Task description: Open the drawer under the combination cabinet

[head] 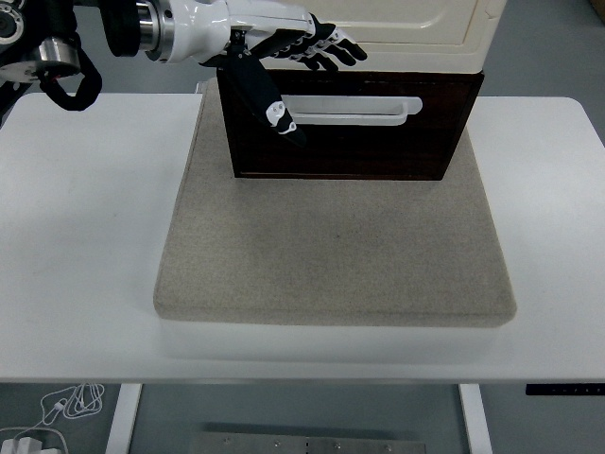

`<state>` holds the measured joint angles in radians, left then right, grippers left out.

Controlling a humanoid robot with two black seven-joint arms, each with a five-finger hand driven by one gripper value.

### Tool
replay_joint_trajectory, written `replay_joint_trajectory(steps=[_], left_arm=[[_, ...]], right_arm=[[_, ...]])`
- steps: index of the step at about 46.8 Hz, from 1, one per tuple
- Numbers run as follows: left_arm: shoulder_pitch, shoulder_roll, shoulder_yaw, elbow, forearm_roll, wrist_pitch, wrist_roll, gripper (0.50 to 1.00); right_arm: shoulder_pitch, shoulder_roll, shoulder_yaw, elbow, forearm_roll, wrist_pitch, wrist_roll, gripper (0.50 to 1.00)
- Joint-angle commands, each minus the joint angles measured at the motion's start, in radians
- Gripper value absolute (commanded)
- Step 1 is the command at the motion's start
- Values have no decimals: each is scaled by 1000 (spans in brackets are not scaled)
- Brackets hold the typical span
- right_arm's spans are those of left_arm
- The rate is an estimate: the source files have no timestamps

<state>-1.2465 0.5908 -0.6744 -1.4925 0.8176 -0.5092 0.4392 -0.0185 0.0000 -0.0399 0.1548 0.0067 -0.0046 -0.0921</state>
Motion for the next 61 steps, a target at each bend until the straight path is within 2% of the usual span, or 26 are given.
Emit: replay_joint_trajectory(steps=[1, 17, 25, 37, 47, 61], left_arm=[[2, 1, 2, 5, 0, 0, 0, 1000], [1, 9, 42, 18, 2, -3, 10, 1000], [-28, -2, 67, 50, 74, -2, 10, 1000], [-27, -9, 87, 75, 83, -2, 10, 1000], [-27, -31, 96, 95, 84, 0, 10, 1000], [-34, -98, 119, 143, 115, 17, 10, 1000]], right_arm=[[0, 0, 0, 0, 1, 0, 0, 928], [0, 0, 0, -1, -1, 0, 0, 928], [0, 0, 0, 0, -1, 0, 0, 928], [0, 0, 0, 0, -1, 0, 0, 928], [0, 0, 0, 0, -1, 0, 0, 928], [0, 0, 0, 0, 1, 0, 0, 928]])
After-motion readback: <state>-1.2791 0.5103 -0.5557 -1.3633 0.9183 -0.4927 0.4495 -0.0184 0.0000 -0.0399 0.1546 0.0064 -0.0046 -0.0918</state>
